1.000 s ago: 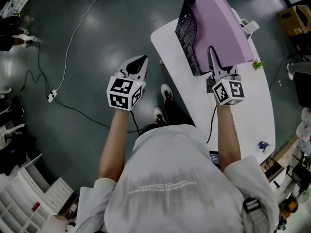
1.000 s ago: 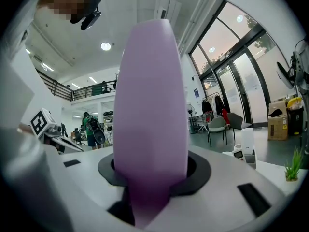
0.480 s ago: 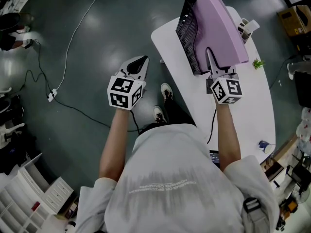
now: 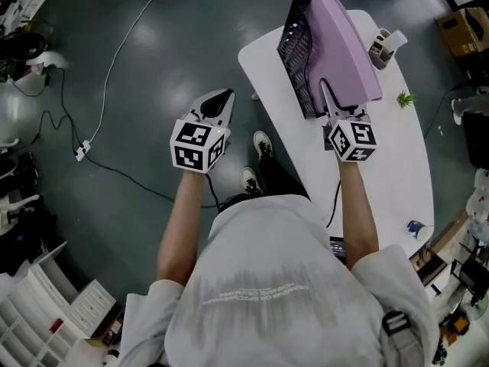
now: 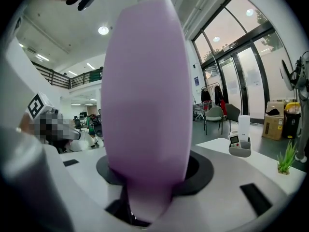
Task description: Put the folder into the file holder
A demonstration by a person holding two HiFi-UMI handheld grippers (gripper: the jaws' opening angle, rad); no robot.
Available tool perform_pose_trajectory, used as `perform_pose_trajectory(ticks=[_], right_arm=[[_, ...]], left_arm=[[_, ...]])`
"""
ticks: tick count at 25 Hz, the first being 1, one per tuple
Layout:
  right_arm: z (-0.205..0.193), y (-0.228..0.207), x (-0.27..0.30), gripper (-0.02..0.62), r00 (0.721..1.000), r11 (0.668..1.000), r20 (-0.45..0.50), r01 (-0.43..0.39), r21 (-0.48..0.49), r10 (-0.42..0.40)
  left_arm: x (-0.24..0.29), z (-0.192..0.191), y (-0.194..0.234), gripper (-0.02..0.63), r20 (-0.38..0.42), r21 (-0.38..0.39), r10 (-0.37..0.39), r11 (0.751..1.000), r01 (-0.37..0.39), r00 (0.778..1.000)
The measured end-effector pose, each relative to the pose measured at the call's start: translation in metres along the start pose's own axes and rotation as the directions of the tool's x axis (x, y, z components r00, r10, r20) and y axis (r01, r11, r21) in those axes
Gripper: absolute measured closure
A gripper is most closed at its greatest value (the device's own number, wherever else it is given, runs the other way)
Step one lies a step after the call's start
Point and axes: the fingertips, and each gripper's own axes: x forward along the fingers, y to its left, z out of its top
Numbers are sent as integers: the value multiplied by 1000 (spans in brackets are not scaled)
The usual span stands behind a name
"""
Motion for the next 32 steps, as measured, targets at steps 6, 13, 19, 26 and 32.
perform_pose_trajectory(ticks=[6,13,19,26,32], right_arm=[[-8,1,2,373,1000,1000,-29,7,-20,-8],[-2,6,-5,347,999,1000,-29,-18,-11,18],[1,5,-32,342,998,1000,-50,-27,-14,26],[26,2,-82,334,1000,999,-24,11,-41,-12],[52,-2,-132,396,993,992,36,111,-67,-109]], left_arm=[[-1,-2,0,591,0,-2,-2,1000,2,1000],[-7,1,0,591,14,-2,-8,1000,8,1000],[-7,9,-8,591,46,3,-31,1000,30,998],[-8,28,-25,591,102,48,-73,997,68,992],[-22,46,-43,591,138,109,-103,990,88,985]])
